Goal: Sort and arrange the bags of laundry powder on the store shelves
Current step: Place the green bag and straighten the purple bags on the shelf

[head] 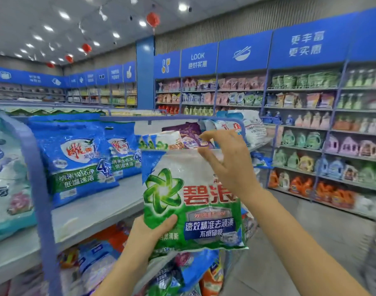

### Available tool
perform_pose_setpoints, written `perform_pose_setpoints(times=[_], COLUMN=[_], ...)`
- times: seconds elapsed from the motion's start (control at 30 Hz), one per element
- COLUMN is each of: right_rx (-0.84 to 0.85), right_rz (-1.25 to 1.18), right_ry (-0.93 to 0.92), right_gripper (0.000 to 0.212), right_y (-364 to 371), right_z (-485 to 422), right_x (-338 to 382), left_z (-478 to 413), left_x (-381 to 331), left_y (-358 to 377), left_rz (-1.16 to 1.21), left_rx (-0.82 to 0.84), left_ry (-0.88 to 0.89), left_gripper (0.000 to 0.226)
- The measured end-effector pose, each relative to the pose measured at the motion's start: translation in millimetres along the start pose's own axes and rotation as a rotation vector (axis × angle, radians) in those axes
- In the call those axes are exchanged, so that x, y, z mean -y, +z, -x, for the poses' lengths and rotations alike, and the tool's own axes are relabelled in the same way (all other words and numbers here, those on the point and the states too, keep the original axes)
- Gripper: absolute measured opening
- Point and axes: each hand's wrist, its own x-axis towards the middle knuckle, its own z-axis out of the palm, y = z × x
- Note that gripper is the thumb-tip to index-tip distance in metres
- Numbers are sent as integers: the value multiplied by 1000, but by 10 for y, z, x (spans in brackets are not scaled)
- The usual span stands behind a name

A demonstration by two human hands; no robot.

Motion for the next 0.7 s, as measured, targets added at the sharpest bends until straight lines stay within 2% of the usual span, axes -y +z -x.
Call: perform_pose_setpoints(times=[0.1, 0.17, 0.23, 0.27, 0.33, 0.43, 0.6, 0.7], right_rx=[-44, 113, 282, 323, 388, 393, 399, 453], right_rz=[-92, -318, -678, -842, -1026, -1083, -1187, -1212], right_ry=[318, 571, 799, 905, 1030, 1043, 985, 961], right_gripper=[42, 49, 39, 31, 36, 49, 30, 27], right_y=[73, 255, 572, 756, 1079, 1494, 2185, 2589], right_z=[178, 219, 179, 149, 89, -82, -442, -657], right_x=[-657, -1003, -1300, -1449, -1683, -1976, -2382, -2604], left_z=[-472, -814, -1155, -1313, -1601, -1973, -2492, -2811], left_x=[118, 155, 186, 202, 222, 205, 84, 91], left_y=[92, 148, 209, 231, 252, 198, 23, -62], left_rz=[93, 111, 110, 106, 96, 88, 77, 44], left_rx=[-78, -122, -157, -168, -178, -201, -246, -312], left_ry=[-5, 7, 4, 0, 1, -24, -102, -126], left_gripper=[61, 68, 76, 76, 58, 43, 47, 43])
